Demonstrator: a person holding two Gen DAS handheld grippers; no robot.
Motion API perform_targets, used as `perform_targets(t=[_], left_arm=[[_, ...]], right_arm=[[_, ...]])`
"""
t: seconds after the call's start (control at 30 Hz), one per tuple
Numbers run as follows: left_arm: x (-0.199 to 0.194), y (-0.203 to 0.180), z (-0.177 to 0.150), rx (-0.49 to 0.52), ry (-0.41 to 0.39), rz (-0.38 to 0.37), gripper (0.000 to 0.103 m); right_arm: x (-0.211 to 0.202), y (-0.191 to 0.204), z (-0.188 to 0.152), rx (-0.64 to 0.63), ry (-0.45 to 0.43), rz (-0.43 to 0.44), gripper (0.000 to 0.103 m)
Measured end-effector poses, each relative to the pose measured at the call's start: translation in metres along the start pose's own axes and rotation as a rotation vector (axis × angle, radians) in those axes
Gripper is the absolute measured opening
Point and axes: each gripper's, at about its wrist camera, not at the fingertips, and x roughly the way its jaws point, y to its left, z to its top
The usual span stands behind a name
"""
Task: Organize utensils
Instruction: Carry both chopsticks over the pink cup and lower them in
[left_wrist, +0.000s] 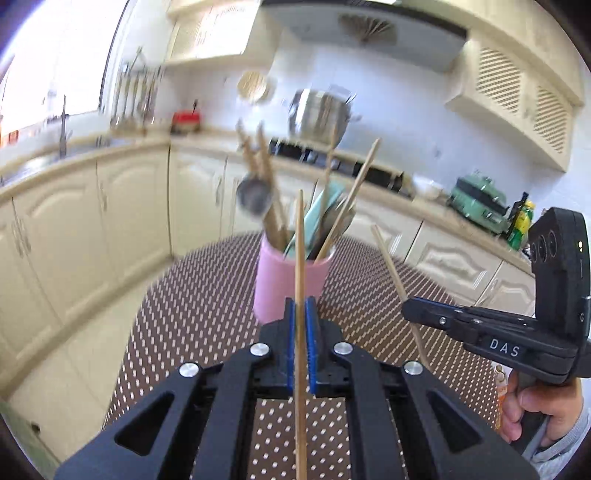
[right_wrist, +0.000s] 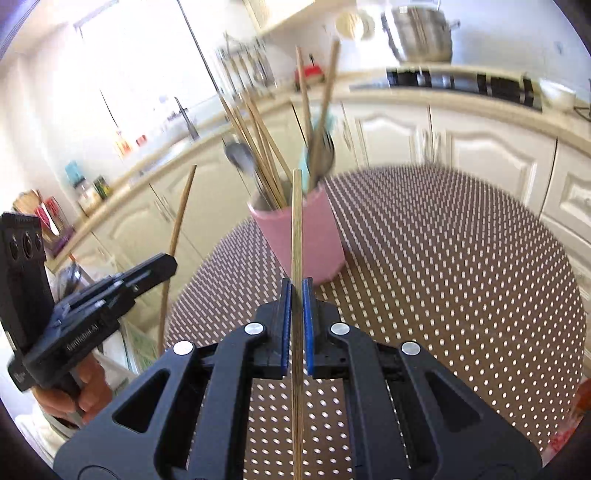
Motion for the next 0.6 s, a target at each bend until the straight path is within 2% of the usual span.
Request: perform_targets(t=[0.23,0.3,0.33,0.5,0.6], left_arm=[[-0.014,-0.024,0.015,0.051,-0.117,-0.008,0.006],[-0.019,-0.029,0.022,0.054,-0.159,-0.025,0.006],[-0.02,-0.029,0.025,0.056,-0.173,-0.032,0.006],[-0.023,-0.03,0.044,0.053,-0.248,-0.052,0.006],[-0.02,-0.031,0.056,0.054,-0.293,-0.081,0.006]], right_arm=[[-0.035,0.011,0.019,-0.014,-0.163,0.049,0.007],[-0.031,0.007,0.032,-0.022,-0.201,0.053,0.007],[-0.026,0.019,0.037,-0.026,-0.217,0.056,0.007],[-0.015,0.025,0.064,-0.012,-0.326,0.132,0.007],[-0.012,0.031,0.079,-0.024,-0.38,0.133,0.007]])
